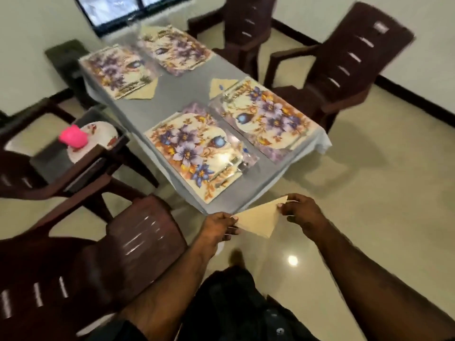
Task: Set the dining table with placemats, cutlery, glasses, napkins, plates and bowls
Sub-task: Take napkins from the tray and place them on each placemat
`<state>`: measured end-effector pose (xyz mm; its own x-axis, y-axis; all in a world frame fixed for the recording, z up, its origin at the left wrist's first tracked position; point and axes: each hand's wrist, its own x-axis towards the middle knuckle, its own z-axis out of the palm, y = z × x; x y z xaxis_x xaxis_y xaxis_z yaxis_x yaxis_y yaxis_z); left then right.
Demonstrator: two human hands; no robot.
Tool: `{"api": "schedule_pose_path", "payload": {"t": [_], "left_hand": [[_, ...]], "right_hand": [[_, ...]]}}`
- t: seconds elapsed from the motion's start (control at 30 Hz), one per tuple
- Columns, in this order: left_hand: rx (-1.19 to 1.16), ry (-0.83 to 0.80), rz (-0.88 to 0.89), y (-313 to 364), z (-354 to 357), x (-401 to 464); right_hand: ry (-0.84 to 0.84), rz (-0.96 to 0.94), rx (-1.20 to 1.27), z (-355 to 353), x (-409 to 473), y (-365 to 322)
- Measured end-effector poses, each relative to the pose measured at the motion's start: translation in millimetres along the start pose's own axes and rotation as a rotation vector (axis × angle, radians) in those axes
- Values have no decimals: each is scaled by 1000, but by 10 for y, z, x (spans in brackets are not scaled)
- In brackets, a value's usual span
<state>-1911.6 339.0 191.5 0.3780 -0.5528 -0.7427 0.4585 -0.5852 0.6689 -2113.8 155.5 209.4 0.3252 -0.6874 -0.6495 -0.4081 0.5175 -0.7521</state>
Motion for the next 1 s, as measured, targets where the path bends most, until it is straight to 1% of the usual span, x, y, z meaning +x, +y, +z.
{"api": "schedule_pose_path", "payload": {"t": [0.1, 0.3, 0.43, 0.57, 0.8, 0.93, 1.0], "left_hand": [[-82, 151, -12, 102, 4, 329], [-181, 361, -57, 359, -1, 798], [-218, 450, -135, 352, 87, 959], [-271, 513, -206, 295, 202, 1081], [-275, 695, -232, 302, 338, 1105], [-118, 818, -217, 294, 348, 975], [-112, 845, -190, 323, 335, 797]], "right_hand": [[-95, -5, -172, 175, 565, -304], [-120, -47, -408, 442, 1349, -595], [-133, -99, -619, 526, 1686, -674], [-145, -164, -883, 593, 1929, -745], [-165, -166, -982, 600, 2045, -817], [-149, -154, -992, 576, 2053, -878], [-131, -166, -941, 515, 1984, -955]]}}
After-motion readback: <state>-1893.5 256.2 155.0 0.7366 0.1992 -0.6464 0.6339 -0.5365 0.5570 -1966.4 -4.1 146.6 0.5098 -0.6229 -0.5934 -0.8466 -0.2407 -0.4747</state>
